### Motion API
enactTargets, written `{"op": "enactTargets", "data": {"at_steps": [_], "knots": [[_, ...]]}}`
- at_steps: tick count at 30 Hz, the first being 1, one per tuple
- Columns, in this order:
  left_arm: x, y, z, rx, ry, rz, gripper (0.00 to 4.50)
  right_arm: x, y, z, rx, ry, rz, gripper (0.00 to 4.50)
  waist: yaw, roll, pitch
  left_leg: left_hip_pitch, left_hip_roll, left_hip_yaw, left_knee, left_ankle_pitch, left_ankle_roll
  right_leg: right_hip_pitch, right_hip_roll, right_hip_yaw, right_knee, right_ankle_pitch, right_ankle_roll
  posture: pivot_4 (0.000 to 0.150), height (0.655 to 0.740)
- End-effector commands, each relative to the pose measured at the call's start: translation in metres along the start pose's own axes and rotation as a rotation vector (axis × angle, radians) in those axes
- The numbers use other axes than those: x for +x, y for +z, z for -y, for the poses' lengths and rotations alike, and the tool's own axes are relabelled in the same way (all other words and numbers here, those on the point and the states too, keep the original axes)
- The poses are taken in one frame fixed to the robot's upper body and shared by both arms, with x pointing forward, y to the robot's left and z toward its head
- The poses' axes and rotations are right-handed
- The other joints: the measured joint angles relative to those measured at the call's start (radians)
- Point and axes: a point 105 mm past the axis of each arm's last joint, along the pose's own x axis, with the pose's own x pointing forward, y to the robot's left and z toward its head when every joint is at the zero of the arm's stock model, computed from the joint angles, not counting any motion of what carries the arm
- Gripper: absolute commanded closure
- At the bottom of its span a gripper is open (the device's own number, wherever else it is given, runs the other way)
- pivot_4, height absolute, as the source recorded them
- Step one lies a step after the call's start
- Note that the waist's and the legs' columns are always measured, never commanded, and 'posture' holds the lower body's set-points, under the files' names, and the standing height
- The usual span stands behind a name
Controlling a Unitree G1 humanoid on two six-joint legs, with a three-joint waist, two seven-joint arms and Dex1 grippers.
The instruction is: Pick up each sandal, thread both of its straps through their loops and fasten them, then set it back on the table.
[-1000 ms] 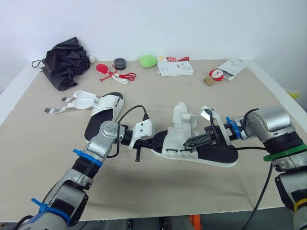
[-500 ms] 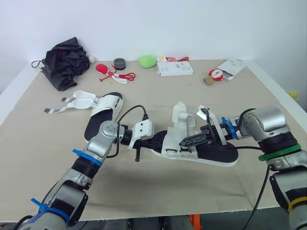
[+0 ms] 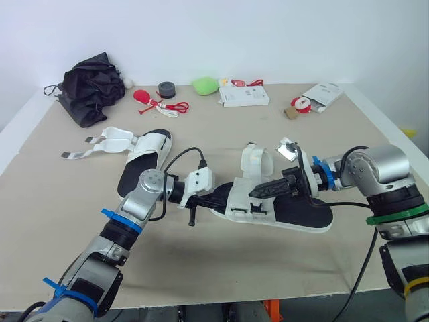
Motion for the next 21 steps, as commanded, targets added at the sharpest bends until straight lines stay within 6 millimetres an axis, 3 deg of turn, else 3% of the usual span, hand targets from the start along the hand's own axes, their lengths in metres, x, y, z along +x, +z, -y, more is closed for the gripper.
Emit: {"op": "enactTargets", "data": {"at_steps": [1,10,21], "knots": [[0.001,-0.024,0.008,-0.068,-0.02,-0.077,4.5,-0.006,0.002,-0.006,-0.044,0.005,0.01,4.43,0.0,0.0,0.0,0.0,0.0,0.0,0.0,0.0,0.0,0.0,0.0,0.0,0.0,0.0,0.0,0.15,0.74],[0.001,-0.023,0.007,-0.068,-0.019,-0.073,4.5,-0.011,-0.011,0.009,-0.078,-0.111,-0.049,4.43,0.0,0.0,0.0,0.0,0.0,0.0,0.0,0.0,0.0,0.0,0.0,0.0,0.0,0.0,0.0,0.15,0.74],[0.002,-0.023,0.006,-0.073,-0.011,-0.069,4.5,-0.021,0.001,-0.004,-0.111,-0.114,-0.047,4.43,0.0,0.0,0.0,0.0,0.0,0.001,0.0,0.0,0.0,0.0,0.0,0.001,0.0,0.0,0.0,0.15,0.74]]}}
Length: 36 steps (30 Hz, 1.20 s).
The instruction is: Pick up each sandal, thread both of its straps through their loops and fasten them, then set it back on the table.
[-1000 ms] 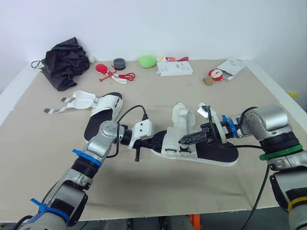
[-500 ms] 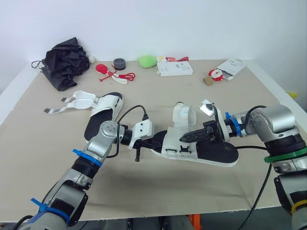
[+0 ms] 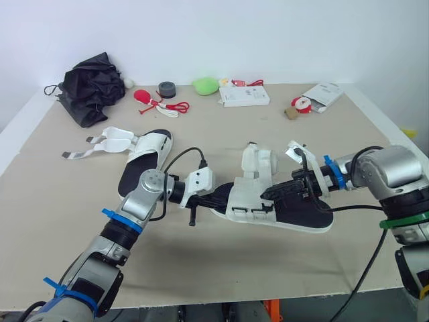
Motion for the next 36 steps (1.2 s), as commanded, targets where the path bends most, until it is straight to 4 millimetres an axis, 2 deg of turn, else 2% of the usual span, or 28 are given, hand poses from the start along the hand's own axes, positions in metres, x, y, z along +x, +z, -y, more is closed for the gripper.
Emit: {"op": "enactTargets", "data": {"at_steps": [1,7,14,21,28,31,36], "knots": [[0.001,-0.023,0.006,-0.069,-0.011,-0.071,4.5,-0.004,0.009,-0.015,-0.04,0.026,0.012,4.43,0.0,0.0,0.0,0.0,0.0,0.0,0.0,0.0,0.0,0.0,0.0,0.0,0.0,0.0,0.0,0.15,0.74],[0.002,-0.023,0.007,-0.073,-0.013,-0.069,4.5,0.003,0.01,-0.017,-0.031,0.03,0.022,4.43,0.0,0.0,0.0,0.0,0.001,0.0,0.0,0.0,0.0,0.0,0.0,0.0,0.0,0.0,0.0,0.15,0.74],[0.003,-0.023,0.006,-0.072,-0.015,-0.068,4.5,-0.001,0.025,-0.011,0.044,0.013,0.066,4.43,0.0,0.0,0.0,0.0,0.001,0.001,0.0,0.0,0.0,0.0,0.0,0.0,0.0,0.0,0.0,0.15,0.74],[0.004,-0.024,0.006,-0.074,-0.014,-0.07,4.5,0.002,0.031,-0.022,0.132,0.083,0.067,4.43,0.0,0.0,0.0,0.0,0.001,0.001,0.001,0.0,0.0,0.0,-0.001,0.001,0.0,0.001,-0.001,0.15,0.74],[0.004,-0.025,0.008,-0.077,-0.016,-0.071,4.5,-0.003,0.041,-0.025,0.178,0.104,0.101,4.43,0.0,0.0,0.0,0.0,0.001,0.001,0.001,0.0,0.0,0.0,-0.001,0.001,0.0,0.002,-0.001,0.15,0.74],[0.004,-0.025,0.008,-0.078,-0.017,-0.072,4.5,-0.003,0.039,-0.024,0.168,0.095,0.097,4.43,0.0,0.0,0.0,0.0,0.001,0.001,0.001,0.0,0.0,0.0,-0.001,0.002,0.0,0.002,-0.001,0.15,0.74],[0.003,-0.025,0.009,-0.078,-0.018,-0.073,4.5,0.002,0.024,-0.014,0.169,0.054,0.064,4.43,0.0,0.0,0.0,0.0,0.001,0.001,0.001,0.0,0.0,0.0,-0.001,0.003,0.0,0.002,-0.001,0.15,0.74]]}}
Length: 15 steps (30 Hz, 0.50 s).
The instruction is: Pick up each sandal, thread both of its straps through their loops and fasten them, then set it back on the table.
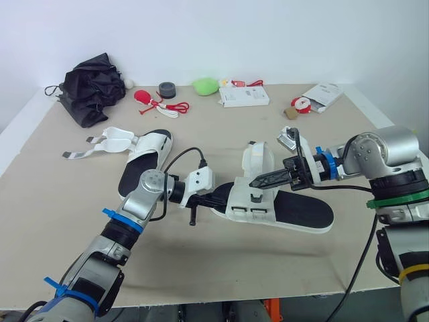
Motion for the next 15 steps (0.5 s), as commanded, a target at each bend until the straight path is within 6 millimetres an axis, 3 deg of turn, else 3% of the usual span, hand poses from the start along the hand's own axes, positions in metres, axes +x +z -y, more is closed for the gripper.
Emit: {"op": "enactTargets", "data": {"at_steps": [1,15], "knots": [[0.001,-0.025,0.01,-0.069,-0.026,-0.077,4.5,-0.004,-0.003,0.005,-0.018,-0.024,0.008,4.43,0.0,0.0,0.0,0.0,0.0,0.0,0.0,0.0,0.0,0.0,0.0,0.0,0.0,0.0,0.0,0.15,0.74],[0.003,-0.024,0.011,-0.071,-0.025,-0.072,4.5,0.0,-0.015,-0.003,0.016,0.01,-0.035,4.43,0.0,0.0,0.0,0.0,0.0,0.0,0.0,0.0,0.0,0.0,0.0,0.002,0.0,-0.001,0.002,0.15,0.74]]}}
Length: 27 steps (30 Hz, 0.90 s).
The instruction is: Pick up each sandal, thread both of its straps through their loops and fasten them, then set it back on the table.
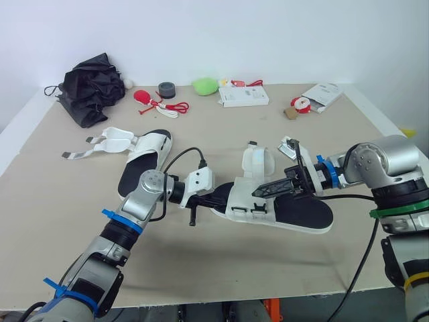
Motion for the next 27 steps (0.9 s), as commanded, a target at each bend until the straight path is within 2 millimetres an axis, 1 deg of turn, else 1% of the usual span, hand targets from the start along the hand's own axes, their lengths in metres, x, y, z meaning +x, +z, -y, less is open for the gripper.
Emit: {"op": "enactTargets", "data": {"at_steps": [1,7,11,14,17,20,27], "knots": [[0.004,-0.024,0.01,-0.075,-0.027,-0.072,4.5,-0.002,0.001,-0.007,-0.01,0.015,0.005,4.43,0.0,0.0,0.0,0.0,0.0,0.0,0.0,0.0,0.0,0.0,0.0,0.0,0.0,0.0,0.0,0.15,0.74],[0.005,-0.026,0.012,-0.081,-0.028,-0.071,4.5,0.005,-0.003,0.011,0.06,-0.072,-0.017,4.43,0.0,-0.001,-0.002,0.0,0.0,0.0,0.0,0.0,0.0,0.0,0.0,0.0,0.0,0.0,0.0,0.15,0.74],[0.006,-0.026,0.012,-0.084,-0.03,-0.071,4.5,0.003,-0.01,0.022,0.098,-0.126,-0.027,4.43,0.0,0.0,-0.002,0.0,0.0,0.0,0.0,0.0,0.0,0.0,0.0,0.0,0.0,0.0,-0.001,0.15,0.74],[0.006,-0.026,0.013,-0.085,-0.031,-0.072,4.5,0.004,-0.013,0.026,0.111,-0.134,-0.034,4.43,0.0,0.0,-0.002,0.0,0.0,0.0,0.0,0.0,0.0,0.0,0.0,0.0,0.0,0.0,-0.001,0.15,0.74],[0.007,-0.027,0.013,-0.087,-0.032,-0.074,4.5,0.003,-0.009,0.02,0.108,-0.093,-0.013,4.43,0.0,0.0,-0.002,0.0,0.0,0.0,0.0,0.0,0.0,0.0,0.001,0.0,0.0,0.0,-0.001,0.15,0.74],[0.006,-0.027,0.013,-0.088,-0.031,-0.077,4.5,-0.003,0.0,0.004,0.083,0.005,0.025,4.43,0.0,0.0,-0.002,0.0,0.0,0.0,0.0,0.0,0.0,0.0,0.001,0.0,0.0,-0.001,0.0,0.15,0.74],[0.006,-0.028,0.013,-0.091,-0.031,-0.077,4.5,-0.007,0.004,0.003,0.097,0.017,0.054,4.43,0.0,0.0,-0.002,0.0,0.0,0.0,-0.001,0.0,0.0,0.0,0.001,0.001,0.0,-0.001,0.0,0.15,0.74]]}}
